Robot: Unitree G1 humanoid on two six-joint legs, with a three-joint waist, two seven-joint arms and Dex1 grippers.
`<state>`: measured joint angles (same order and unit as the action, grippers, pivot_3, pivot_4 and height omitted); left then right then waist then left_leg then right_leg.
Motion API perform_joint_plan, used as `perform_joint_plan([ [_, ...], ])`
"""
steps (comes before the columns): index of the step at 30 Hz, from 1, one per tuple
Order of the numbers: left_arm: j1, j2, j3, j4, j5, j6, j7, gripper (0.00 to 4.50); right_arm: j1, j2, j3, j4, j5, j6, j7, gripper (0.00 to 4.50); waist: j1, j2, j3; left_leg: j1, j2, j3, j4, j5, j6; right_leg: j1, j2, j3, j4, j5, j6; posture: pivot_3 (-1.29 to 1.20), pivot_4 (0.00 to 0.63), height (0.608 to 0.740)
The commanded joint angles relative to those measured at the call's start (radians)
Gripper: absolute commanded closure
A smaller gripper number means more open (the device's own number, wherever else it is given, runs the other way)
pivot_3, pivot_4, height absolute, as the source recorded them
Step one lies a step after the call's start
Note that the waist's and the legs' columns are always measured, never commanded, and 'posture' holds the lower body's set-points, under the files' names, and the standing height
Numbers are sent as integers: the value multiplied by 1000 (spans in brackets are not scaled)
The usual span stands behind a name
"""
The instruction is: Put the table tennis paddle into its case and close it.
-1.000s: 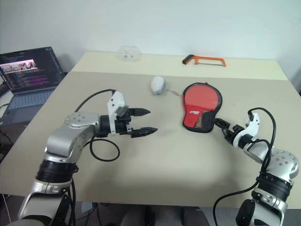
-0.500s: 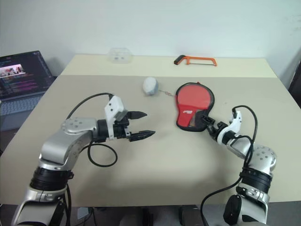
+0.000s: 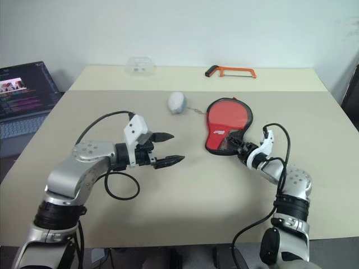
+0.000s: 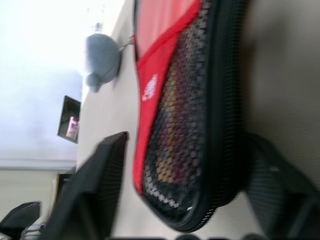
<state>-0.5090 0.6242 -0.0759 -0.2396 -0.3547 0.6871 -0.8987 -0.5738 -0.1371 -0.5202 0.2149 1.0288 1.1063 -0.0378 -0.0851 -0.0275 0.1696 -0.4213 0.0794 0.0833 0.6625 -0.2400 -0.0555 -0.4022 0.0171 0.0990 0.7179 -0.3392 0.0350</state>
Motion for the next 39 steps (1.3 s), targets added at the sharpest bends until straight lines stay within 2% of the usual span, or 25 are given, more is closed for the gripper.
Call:
perform_joint_plan([
  [1, -6, 11, 13, -37, -10, -7, 7, 0, -7, 6, 22, 7, -17, -10, 4, 2376, 0, 0, 0, 0, 0, 0, 0, 0, 0, 0, 0, 0, 0, 0, 0, 0, 150, 740],
  [6, -10, 12, 7, -30, -5, -14, 10, 0, 5, -5, 33, 6, -33, 8, 16, 4057, 0, -5, -3, 1, 0, 0, 0, 0, 0, 1, 0, 0, 0, 0, 0, 0, 150, 740],
  [8, -10, 13, 6, -30, -6, -15, 9, 0, 14, -10, 38, -5, -25, 28, 21, 4481, 0, -6, -4, 6, 0, -1, 0, -1, 2, 8, 0, 0, -2, 0, 0, 0, 150, 740],
  [10, -12, 14, 1, -26, -4, -19, 5, 0, 29, -18, 44, -26, -4, 73, 25, 4481, 2, -6, -4, 9, 0, -3, 0, -2, 4, 13, -1, -1, -4, 0, 0, 0, 150, 740],
  [16, -23, 11, -14, -9, -1, -28, -5, 0, 120, -65, 93, -145, 73, 253, 81, 4481, 6, -6, -4, 7, 0, -4, -2, -3, 3, 13, 0, -2, -7, 0, 0, 0, 150, 740],
  [24, -38, 20, -33, 9, 2, -42, -33, 0, 260, -166, 179, -311, 171, 420, 229, 4481, 12, -7, -4, 6, 1, -4, -4, -4, 3, 13, 0, -3, -12, -1, 0, 0, 150, 740],
  [27, -42, 23, -41, 10, 3, -45, -47, 0, 352, -256, 247, -423, 201, 471, 328, 4481, 16, -7, -4, 6, 0, -6, -3, -4, 3, 13, 0, -2, -12, -1, 0, 0, 150, 740],
  [34, -29, 30, -41, -8, -1, -40, -56, 0, 527, -390, 338, -597, 231, 456, 485, 4481, 31, -7, -4, 3, 0, -9, -4, -6, 4, 14, 0, -4, -17, -1, 0, 0, 150, 740],
  [39, -22, 35, -39, -13, -2, -40, -59, 0, 603, -437, 384, -663, 226, 412, 544, 4481, 33, -7, -4, 3, 0, -12, -3, -6, 4, 16, 1, -7, -18, -1, 0, 0, 150, 740],
])
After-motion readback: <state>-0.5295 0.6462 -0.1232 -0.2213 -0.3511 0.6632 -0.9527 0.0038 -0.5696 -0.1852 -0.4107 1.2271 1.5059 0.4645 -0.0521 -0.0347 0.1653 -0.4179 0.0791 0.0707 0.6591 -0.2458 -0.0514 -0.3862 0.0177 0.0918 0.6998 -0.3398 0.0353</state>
